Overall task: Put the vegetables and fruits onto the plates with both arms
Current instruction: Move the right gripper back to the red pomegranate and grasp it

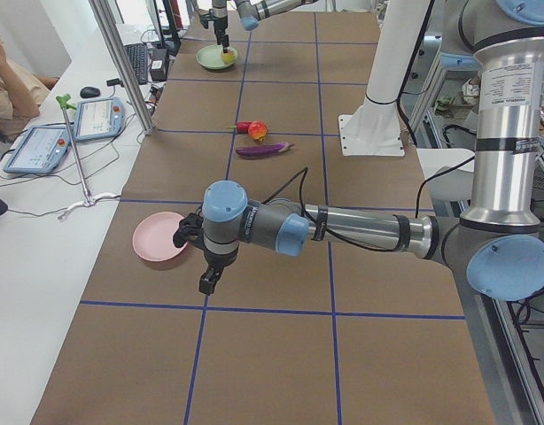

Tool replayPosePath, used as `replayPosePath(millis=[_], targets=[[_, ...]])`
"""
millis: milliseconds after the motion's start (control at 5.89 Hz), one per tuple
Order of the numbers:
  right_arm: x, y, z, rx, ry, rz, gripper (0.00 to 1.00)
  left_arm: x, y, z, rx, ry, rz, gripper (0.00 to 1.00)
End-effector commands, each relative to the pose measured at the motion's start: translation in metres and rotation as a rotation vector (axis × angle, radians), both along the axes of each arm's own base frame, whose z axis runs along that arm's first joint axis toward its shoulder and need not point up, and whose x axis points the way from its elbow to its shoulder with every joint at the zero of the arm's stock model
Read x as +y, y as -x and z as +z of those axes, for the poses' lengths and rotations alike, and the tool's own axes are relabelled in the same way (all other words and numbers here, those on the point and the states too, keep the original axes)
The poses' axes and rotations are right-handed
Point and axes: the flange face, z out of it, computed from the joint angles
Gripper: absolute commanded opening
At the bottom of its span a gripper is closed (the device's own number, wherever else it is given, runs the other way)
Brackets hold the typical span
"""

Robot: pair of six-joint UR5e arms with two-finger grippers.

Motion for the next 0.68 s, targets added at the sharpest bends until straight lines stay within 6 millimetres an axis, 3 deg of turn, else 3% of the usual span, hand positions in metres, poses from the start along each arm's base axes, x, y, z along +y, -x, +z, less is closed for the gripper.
replayPosePath(millis=[0,170,509], targets=[[0.033,0.076,-0.118,-0.148,0.141,0.189,1.0,0.0,0.0,-0.002,0.0,-0.003,0.0,1.0],[0.056,0.13,-0.17,-0.183,0.172,0.232,1.0,-0.001,0.0,-0.002,0.0,-0.009,0.0,1.0],[0.115,0.269,-0.26,-0.154,0.186,0.313,1.0,0.0,0.0,-0.001,0.0,-0.011,0.0,1.0]])
